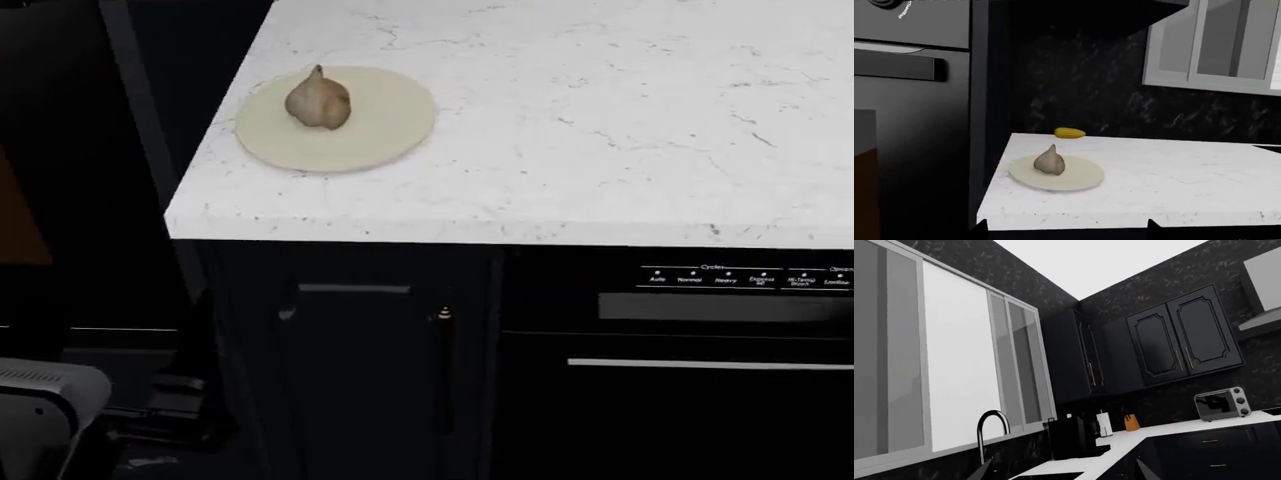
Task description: Pick the garlic from the counter and place it in the microwave.
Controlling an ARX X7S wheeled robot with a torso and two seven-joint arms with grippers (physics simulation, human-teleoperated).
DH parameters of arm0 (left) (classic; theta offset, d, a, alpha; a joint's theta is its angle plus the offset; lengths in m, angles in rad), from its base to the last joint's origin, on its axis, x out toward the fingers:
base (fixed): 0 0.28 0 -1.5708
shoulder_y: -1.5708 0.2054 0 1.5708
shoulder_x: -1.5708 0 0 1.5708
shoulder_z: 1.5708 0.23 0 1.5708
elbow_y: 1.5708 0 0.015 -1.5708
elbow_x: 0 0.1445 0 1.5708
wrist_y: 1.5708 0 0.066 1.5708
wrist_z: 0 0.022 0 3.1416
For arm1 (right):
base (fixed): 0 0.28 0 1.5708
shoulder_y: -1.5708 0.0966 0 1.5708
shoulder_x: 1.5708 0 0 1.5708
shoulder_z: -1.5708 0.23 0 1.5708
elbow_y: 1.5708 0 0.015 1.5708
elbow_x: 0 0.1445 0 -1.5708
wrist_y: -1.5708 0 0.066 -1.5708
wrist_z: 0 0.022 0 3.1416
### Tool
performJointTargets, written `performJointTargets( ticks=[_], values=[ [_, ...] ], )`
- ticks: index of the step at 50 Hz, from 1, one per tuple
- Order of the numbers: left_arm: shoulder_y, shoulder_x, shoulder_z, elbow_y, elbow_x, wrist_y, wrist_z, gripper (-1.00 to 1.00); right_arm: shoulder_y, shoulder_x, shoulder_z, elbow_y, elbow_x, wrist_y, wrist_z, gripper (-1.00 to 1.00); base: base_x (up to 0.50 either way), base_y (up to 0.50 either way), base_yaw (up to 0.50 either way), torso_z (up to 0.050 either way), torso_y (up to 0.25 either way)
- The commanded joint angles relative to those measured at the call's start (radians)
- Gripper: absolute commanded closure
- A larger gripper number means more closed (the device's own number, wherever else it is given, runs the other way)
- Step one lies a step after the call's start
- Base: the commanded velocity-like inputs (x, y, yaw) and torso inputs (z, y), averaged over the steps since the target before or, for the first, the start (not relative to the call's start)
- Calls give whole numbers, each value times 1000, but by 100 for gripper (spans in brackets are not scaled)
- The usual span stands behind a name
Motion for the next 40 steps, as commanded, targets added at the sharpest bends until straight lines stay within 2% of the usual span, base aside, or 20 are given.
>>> performJointTargets(
  ticks=[1, 7, 20, 40],
  values=[
    [2, -4, 0, -4, -2, 12, -7, -100, 1, 16, -16, -2, -8, 7, 14, -100, 0, -500, 0, 0, 0],
    [-3, -3, 4, -9, -3, 16, -10, -100, -7, 22, -14, -4, -11, 6, 22, -100, 0, -473, 0, 0, 0],
    [-6, -6, 14, -7, -7, 16, -17, -100, -11, -3, 0, -3, -2, 11, 4, -100, 0, -29, 0, 0, 0],
    [-9, -12, 22, -5, -18, 16, -25, -100, -21, 14, -4, -6, -5, 4, 15, -100, 446, 0, 0, 0, 0]
  ],
)
